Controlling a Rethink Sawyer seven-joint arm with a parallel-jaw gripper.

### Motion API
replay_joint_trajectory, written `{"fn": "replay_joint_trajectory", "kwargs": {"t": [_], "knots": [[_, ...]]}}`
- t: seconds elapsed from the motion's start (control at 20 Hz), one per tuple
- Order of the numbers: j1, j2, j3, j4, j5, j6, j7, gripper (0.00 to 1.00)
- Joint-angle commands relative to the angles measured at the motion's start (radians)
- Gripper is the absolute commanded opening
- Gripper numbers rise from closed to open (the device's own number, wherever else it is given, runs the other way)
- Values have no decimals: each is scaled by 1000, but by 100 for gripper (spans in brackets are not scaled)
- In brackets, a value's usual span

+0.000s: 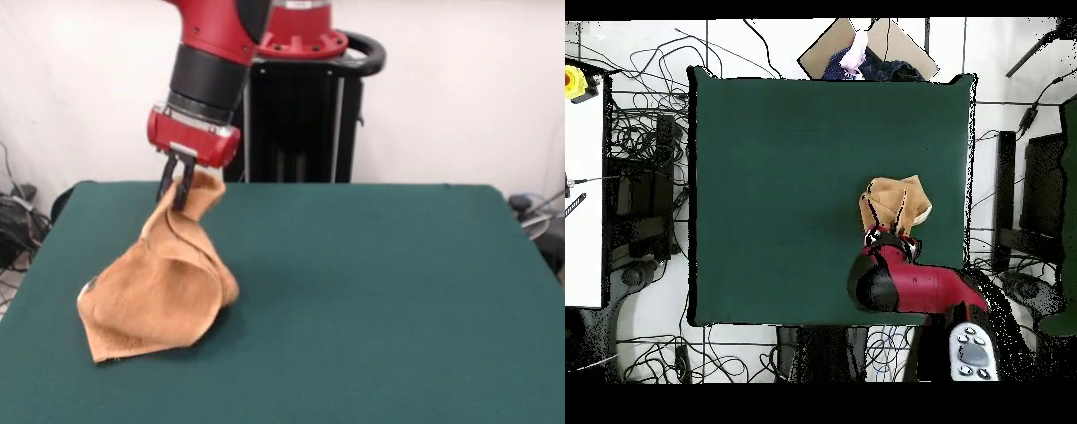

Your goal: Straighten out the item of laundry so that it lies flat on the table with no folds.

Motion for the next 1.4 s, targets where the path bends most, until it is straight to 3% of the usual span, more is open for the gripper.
{"fn": "replay_joint_trajectory", "kwargs": {"t": [0.05, 0.45, 0.8, 1.1, 1.25, 1.4], "knots": [[-96, -63, 184, 280, -87, 152, -75, 0], [-178, -88, 132, 383, -252, 68, -68, 0], [-234, -151, 149, 446, -382, 43, -62, 0], [-214, -179, 123, 458, -453, -21, 8, 0], [-236, -168, 184, 454, -495, -168, 41, 0], [-218, -179, 194, 449, -510, -178, 45, 0]]}}
